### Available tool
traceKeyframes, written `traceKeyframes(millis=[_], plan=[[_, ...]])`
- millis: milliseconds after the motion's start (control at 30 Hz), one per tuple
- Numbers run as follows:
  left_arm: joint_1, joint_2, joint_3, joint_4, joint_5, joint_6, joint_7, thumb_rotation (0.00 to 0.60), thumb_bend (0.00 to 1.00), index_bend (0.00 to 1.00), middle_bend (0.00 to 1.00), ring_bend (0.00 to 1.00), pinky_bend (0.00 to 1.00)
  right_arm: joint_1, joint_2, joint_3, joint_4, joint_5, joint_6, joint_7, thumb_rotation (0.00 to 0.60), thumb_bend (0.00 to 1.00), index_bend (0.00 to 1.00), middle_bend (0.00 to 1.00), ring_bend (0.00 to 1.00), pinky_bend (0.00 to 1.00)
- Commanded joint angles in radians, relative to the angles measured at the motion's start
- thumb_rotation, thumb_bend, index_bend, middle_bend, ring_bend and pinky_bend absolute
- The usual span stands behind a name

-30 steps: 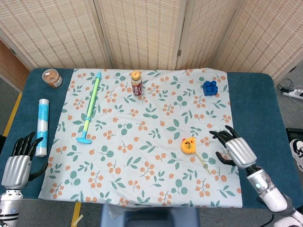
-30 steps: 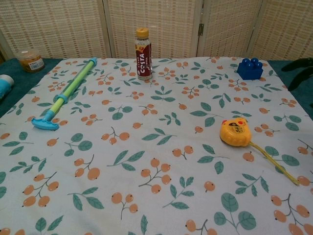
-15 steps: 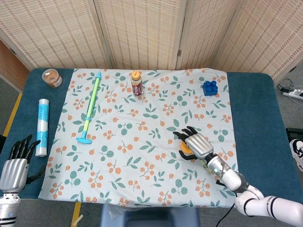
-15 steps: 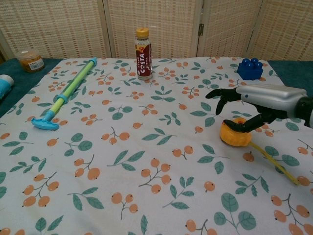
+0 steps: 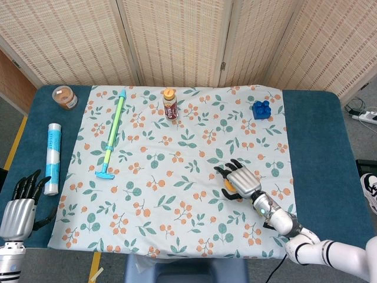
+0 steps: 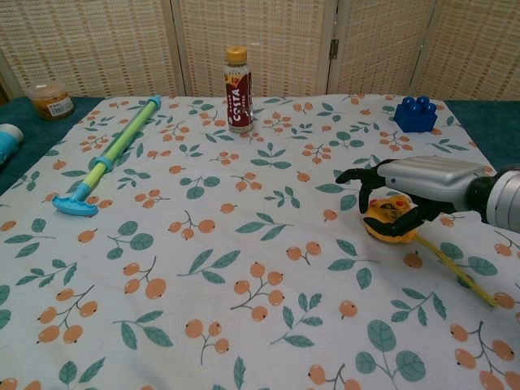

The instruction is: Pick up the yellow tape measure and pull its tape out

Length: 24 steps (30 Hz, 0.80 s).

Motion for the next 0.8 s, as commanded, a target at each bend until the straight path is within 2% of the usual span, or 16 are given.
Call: traceKeyframes(millis=[33, 300, 433, 600, 800], plan=[[0.000, 0.000, 0.000, 0.000, 0.000, 0.000, 0.001, 0.600, 0.36, 0.17, 0.02, 0.03, 0.00, -0.016, 0.020, -0.027, -0.011, -0.029, 0.028, 0.010, 0.350, 0.55, 0.10, 0.36, 0.13, 0.00], [0.001, -0.003, 0.003, -0.004, 0.006, 0.000, 0.006, 0.600, 0.36, 0.17, 0.02, 0.03, 0.00, -0.061, 0.083, -0.100, -0.047, -0.121, 0.114, 0.021, 0.350, 0.55, 0.10, 0.37, 0.13, 0.00], [0.001, -0.006, 0.005, -0.005, 0.009, -0.002, 0.008, 0.600, 0.36, 0.17, 0.02, 0.03, 0.00, -0.080, 0.105, -0.129, -0.047, -0.184, 0.173, 0.068, 0.350, 0.55, 0.10, 0.35, 0.14, 0.00], [-0.001, -0.007, 0.003, -0.007, 0.009, -0.004, 0.010, 0.600, 0.36, 0.17, 0.02, 0.03, 0.00, -0.128, 0.113, -0.115, -0.031, -0.171, 0.265, 0.107, 0.350, 0.55, 0.10, 0.27, 0.11, 0.00], [-0.004, -0.007, 0.003, -0.008, 0.015, -0.004, 0.012, 0.600, 0.36, 0.17, 0.02, 0.03, 0.00, -0.134, 0.140, -0.097, -0.042, -0.083, 0.210, 0.085, 0.350, 0.55, 0.10, 0.31, 0.11, 0.00]])
